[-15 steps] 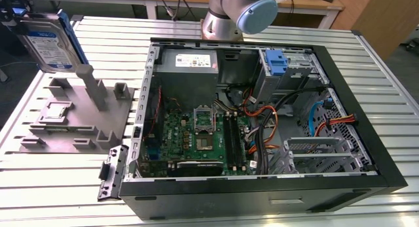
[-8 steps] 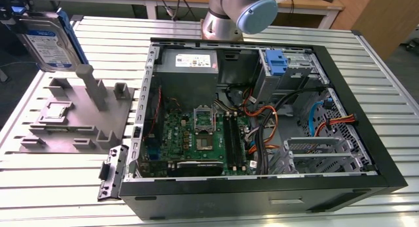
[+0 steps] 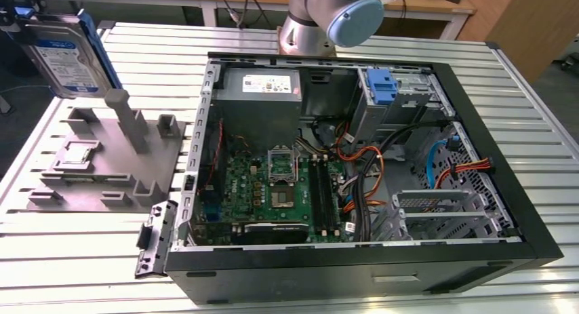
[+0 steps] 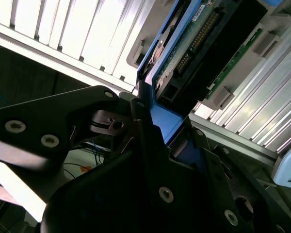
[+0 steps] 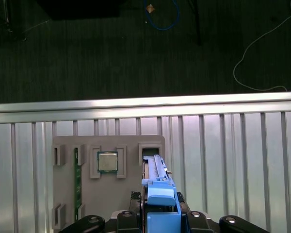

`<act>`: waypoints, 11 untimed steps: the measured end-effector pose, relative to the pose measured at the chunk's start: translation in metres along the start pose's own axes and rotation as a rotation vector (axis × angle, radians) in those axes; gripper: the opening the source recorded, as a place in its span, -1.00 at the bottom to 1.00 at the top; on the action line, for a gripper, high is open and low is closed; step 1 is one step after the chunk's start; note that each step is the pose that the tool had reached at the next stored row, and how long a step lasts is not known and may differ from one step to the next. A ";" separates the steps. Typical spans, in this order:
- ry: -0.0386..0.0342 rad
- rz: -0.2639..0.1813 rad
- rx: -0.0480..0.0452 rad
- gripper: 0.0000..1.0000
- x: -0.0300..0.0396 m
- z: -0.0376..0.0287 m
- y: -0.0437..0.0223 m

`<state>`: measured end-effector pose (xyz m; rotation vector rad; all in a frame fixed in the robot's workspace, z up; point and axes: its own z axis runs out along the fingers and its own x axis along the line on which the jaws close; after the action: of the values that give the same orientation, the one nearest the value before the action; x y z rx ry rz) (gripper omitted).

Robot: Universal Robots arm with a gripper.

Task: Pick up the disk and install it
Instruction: 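Pick up the disk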

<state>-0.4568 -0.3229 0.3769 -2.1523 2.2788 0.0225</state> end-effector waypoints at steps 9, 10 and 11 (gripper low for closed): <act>0.0000 0.000 -0.0001 -0.27 0.0000 -0.0029 0.0000; 0.0000 0.000 -0.0001 -0.27 0.0000 -0.0031 0.0000; 0.0000 0.000 -0.0001 -0.27 0.0000 -0.0033 0.0000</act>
<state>-0.4568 -0.3229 0.3802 -2.1524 2.2788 0.0226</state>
